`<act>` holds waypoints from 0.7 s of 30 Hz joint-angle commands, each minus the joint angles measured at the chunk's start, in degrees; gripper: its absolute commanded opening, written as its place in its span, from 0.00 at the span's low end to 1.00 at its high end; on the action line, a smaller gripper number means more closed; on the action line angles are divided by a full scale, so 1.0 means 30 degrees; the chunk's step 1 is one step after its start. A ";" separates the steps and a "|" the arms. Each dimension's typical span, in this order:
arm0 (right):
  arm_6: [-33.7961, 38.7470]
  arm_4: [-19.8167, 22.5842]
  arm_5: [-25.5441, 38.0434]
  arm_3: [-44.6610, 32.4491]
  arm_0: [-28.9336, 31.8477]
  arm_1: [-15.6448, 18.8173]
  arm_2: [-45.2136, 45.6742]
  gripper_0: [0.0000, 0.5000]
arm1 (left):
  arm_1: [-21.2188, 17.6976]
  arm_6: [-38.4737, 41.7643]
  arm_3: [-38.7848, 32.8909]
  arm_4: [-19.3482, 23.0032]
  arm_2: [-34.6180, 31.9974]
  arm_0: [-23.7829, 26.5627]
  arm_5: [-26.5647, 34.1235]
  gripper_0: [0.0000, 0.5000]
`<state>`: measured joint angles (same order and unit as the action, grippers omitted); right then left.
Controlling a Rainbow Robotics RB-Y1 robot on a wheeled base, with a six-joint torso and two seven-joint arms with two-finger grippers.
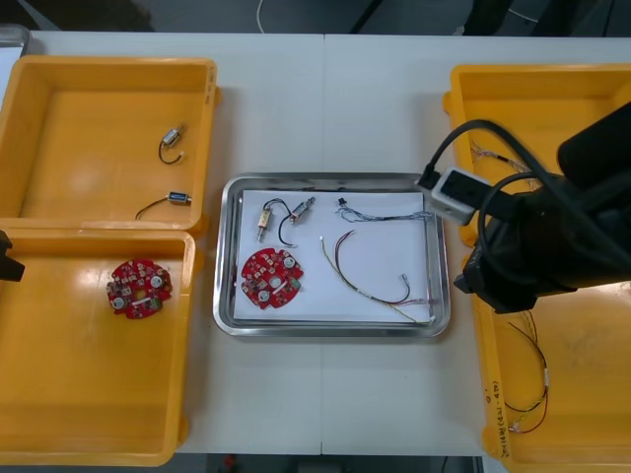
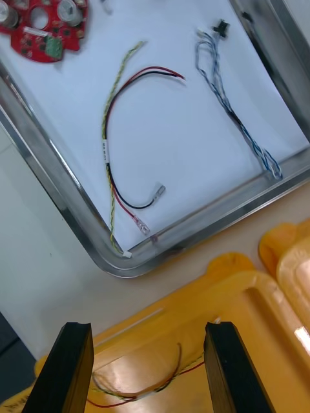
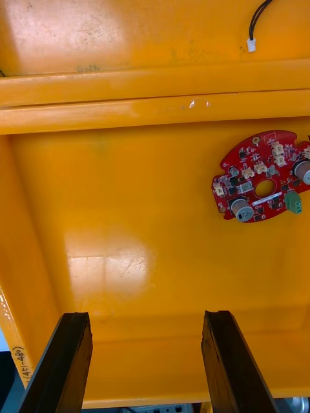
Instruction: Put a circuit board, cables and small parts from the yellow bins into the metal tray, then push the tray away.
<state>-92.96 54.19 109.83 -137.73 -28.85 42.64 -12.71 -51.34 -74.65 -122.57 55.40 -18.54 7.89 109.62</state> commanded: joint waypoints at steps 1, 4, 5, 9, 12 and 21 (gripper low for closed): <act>-0.1268 -0.1219 0.0056 0.0969 -0.2190 -0.1088 -0.2588 1.00 | -0.0844 0.1035 -0.0598 0.0138 -0.0646 -0.0344 0.0128 1.00; -0.1825 -0.2420 0.0056 0.1496 -0.3098 -0.1792 -0.4258 1.00 | -0.0844 0.1035 -0.0598 0.0138 -0.0646 -0.0344 0.0128 1.00; -0.1883 -0.2830 0.0056 0.1731 -0.3362 -0.2085 -0.4756 1.00 | -0.0844 0.1035 -0.0598 0.0138 -0.0646 -0.0344 0.0128 1.00; -0.2294 -0.3299 0.0056 0.3401 -0.4299 -0.3051 -0.6250 1.00 | -0.0844 0.1035 -0.0598 0.0138 -0.0646 -0.0344 0.0128 1.00; -0.2616 -0.3651 -0.0517 0.4309 -0.4739 -0.3637 -0.7100 1.00 | -0.0844 0.1035 -0.0598 0.0138 -0.0646 -0.0344 0.0128 1.00; -0.4842 -0.5555 -0.1191 0.4514 -0.4856 -0.4838 -0.9209 1.00 | -0.0844 0.1035 -0.0598 0.0138 -0.0646 -0.0344 0.0128 1.00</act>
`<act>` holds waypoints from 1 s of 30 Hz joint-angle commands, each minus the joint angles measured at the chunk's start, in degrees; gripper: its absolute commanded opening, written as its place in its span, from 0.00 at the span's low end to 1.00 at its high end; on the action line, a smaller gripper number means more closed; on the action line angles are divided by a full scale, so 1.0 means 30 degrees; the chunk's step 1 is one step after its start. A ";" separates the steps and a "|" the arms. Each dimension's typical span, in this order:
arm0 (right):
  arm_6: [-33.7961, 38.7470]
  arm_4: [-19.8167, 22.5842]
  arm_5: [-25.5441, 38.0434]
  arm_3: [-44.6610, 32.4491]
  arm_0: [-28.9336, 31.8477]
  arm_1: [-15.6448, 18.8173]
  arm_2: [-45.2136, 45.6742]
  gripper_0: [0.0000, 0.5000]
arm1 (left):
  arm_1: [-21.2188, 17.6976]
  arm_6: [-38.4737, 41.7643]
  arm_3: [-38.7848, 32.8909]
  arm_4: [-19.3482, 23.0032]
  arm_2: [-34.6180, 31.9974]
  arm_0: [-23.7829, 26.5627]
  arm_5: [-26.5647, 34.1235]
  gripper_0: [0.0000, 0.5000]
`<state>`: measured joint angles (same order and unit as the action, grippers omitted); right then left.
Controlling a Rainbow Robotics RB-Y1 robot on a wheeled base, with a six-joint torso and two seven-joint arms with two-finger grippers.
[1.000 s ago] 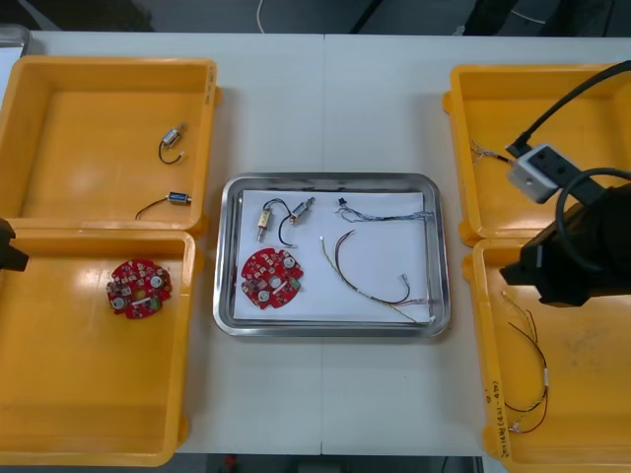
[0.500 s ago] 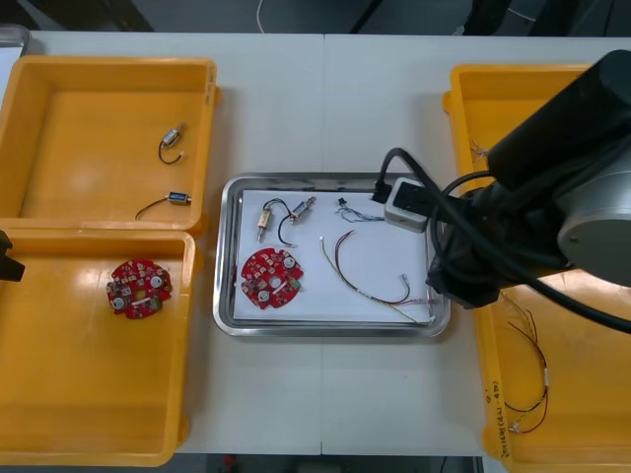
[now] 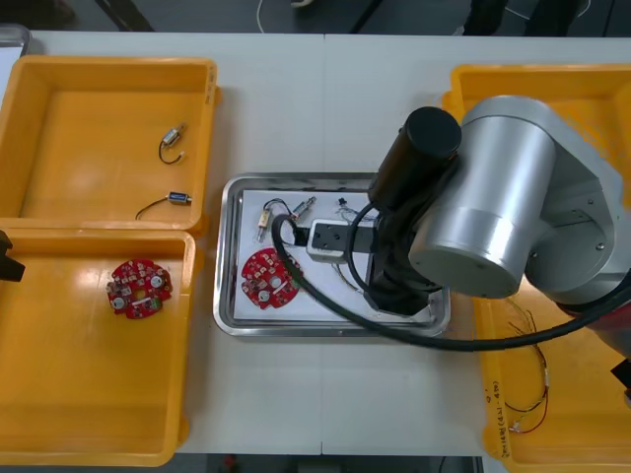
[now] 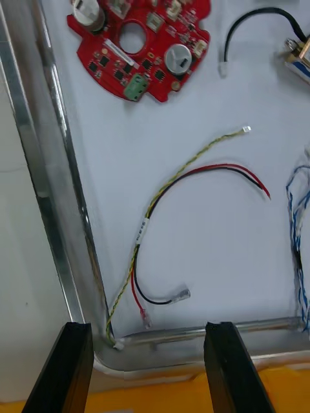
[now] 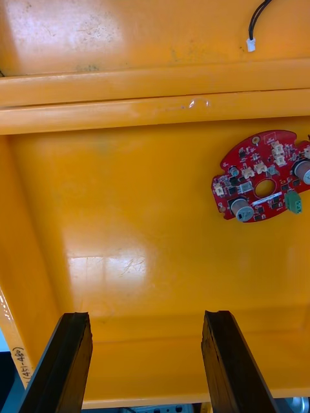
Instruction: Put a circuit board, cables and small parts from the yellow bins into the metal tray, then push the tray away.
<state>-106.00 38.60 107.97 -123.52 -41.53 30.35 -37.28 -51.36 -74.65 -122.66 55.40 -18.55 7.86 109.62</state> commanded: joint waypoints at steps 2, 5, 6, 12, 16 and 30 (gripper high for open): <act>-0.0496 -0.0650 -0.0862 -0.0223 -0.0628 -0.0916 -0.1578 1.00 | -0.0839 0.1035 -0.0569 0.0138 -0.0643 -0.0333 0.0126 1.00; -0.0555 -0.1382 -0.1507 0.0128 -0.0657 -0.1121 -0.2721 1.00 | -0.0839 0.1035 -0.0569 0.0138 -0.0643 -0.0333 0.0126 1.00; -0.0584 -0.1646 -0.1800 0.0275 -0.0657 -0.1179 -0.3160 1.00 | -0.0839 0.1035 -0.0569 0.0138 -0.0643 -0.0333 0.0126 1.00; -0.0818 -0.2437 -0.2913 0.1154 -0.0687 -0.1355 -0.4771 1.00 | -0.0839 0.1035 -0.0569 0.0138 -0.0643 -0.0333 0.0126 1.00; -0.0789 -0.2466 -0.3382 0.1886 -0.0687 -0.1385 -0.5533 1.00 | -0.0839 0.1035 -0.0569 0.0138 -0.0643 -0.0333 0.0126 1.00; -0.0525 -0.3257 -0.3646 0.3732 -0.0687 -0.2439 -0.6764 1.00 | -0.0839 0.1035 -0.0569 0.0138 -0.0643 -0.0333 0.0126 1.00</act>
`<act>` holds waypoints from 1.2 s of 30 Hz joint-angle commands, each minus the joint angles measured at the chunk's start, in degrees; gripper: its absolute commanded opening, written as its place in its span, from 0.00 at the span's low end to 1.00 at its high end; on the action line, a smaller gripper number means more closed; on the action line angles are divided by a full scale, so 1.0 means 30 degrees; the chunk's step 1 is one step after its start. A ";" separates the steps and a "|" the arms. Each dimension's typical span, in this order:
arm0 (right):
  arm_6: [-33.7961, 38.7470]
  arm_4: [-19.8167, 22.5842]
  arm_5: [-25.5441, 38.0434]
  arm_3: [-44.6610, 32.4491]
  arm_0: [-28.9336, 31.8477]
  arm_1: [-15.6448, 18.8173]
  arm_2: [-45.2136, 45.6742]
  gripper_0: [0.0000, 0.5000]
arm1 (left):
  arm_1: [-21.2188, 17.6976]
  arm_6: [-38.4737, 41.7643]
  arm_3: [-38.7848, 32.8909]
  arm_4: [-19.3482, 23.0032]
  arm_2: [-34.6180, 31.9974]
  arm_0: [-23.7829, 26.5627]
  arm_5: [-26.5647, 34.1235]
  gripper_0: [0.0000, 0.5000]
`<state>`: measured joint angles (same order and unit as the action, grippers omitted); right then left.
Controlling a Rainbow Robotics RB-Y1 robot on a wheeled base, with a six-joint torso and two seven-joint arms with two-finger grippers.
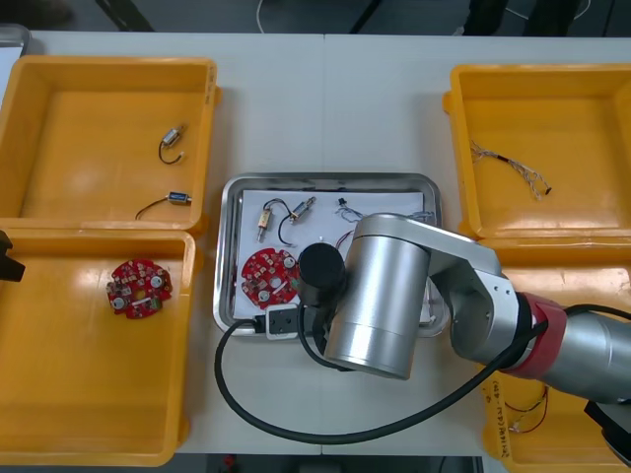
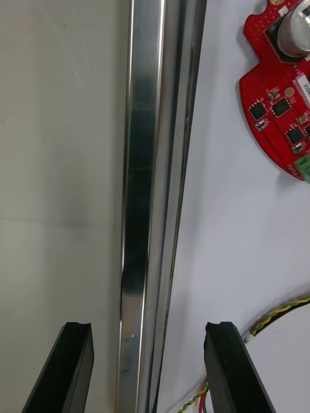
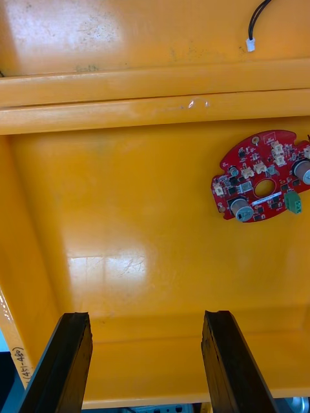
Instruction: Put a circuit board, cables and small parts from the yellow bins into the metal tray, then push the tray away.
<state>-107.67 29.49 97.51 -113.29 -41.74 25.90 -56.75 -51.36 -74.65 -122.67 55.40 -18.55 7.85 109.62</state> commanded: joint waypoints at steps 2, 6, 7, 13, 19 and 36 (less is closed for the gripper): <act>0.0120 -0.0573 -0.0190 0.0557 -0.0558 -0.1249 -0.0448 1.00 | -0.0838 0.1035 -0.0564 0.0137 -0.0642 -0.0333 0.0126 1.00; 0.0179 -0.1276 -0.0219 0.1026 -0.0324 -0.1747 -0.0594 1.00 | -0.0838 0.1035 -0.0564 0.0137 -0.0642 -0.0333 0.0126 1.00; 0.0179 -0.1335 -0.0219 0.1114 -0.0294 -0.1835 -0.0594 1.00 | -0.0838 0.1035 -0.0564 0.0137 -0.0642 -0.0333 0.0126 1.00; 0.0208 -0.1686 -0.1010 0.1934 0.0057 -0.2158 -0.0770 1.00 | -0.0838 0.1035 -0.0564 0.0137 -0.0642 -0.0333 0.0126 1.00; 0.0267 -0.2565 -0.1186 0.1964 0.0350 -0.2187 -0.1180 1.00 | -0.0838 0.1035 -0.0564 0.0137 -0.0642 -0.0333 0.0126 1.00; 0.0501 -0.2829 -0.0366 0.1788 0.0350 -0.2099 -0.1209 0.18 | -0.0838 0.1035 -0.0564 0.0137 -0.0642 -0.0333 0.0126 1.00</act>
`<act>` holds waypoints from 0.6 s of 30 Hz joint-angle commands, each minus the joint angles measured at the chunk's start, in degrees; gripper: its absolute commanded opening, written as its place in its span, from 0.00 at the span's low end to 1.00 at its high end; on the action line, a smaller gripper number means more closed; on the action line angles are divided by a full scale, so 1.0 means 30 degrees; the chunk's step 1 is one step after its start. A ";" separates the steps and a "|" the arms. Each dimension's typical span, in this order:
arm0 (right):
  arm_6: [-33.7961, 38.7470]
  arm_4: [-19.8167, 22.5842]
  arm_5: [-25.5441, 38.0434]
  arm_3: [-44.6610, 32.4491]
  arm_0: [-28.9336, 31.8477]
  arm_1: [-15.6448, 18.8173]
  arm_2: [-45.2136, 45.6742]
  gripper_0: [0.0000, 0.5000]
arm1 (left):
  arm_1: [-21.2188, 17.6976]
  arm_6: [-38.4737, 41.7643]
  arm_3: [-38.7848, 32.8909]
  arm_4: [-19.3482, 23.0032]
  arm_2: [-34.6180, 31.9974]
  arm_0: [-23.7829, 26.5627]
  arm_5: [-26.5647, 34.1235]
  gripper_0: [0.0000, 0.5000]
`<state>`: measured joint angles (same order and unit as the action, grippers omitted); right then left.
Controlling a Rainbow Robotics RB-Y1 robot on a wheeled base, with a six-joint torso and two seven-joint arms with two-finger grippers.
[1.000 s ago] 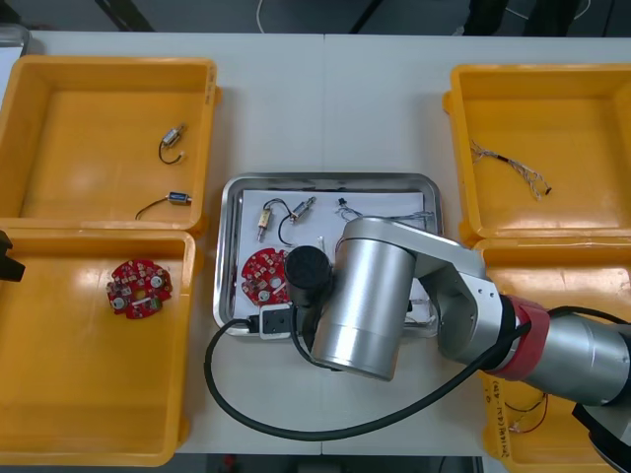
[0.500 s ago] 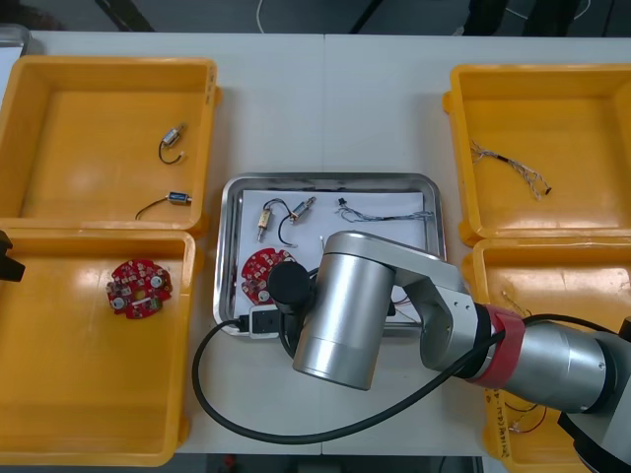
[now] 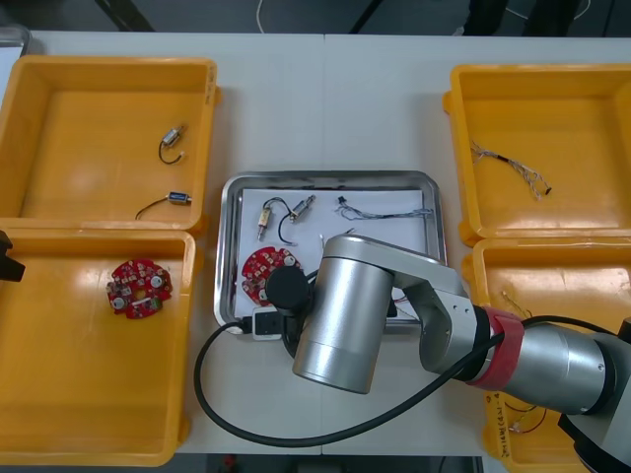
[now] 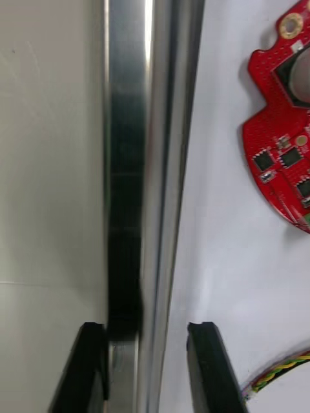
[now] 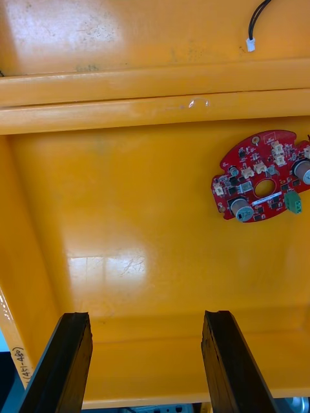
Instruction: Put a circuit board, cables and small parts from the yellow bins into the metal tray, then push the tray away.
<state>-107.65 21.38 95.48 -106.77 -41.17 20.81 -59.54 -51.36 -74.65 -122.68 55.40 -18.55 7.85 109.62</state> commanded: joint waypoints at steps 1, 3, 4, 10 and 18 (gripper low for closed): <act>0.0491 -0.0154 0.0370 -0.0415 0.0158 -0.0375 -0.0281 0.04 | -0.0838 0.1035 -0.0563 0.0137 -0.0642 -0.0333 0.0126 1.00; 0.0550 -0.0154 0.0428 -0.0503 0.0129 -0.0375 -0.0281 0.00 | -0.0838 0.1035 -0.0563 0.0137 -0.0642 -0.0333 0.0126 1.00; 0.0579 -0.0154 0.0487 -0.0562 0.0129 -0.0316 -0.0281 0.00 | -0.0838 0.1035 -0.0563 0.0137 -0.0642 -0.0333 0.0126 1.00; 0.0667 -0.0154 0.0546 -0.0825 -0.0106 0.0035 -0.0281 0.00 | -0.0838 0.1035 -0.0563 0.0137 -0.0642 -0.0333 0.0126 1.00; 0.0726 -0.0183 0.0546 -0.0855 -0.0838 0.0328 -0.0281 0.00 | -0.0838 0.1035 -0.0563 0.0137 -0.0642 -0.0333 0.0126 1.00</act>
<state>-107.45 21.04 96.63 -107.17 -41.54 20.93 -59.54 -51.36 -74.65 -122.68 55.40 -18.55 7.85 109.62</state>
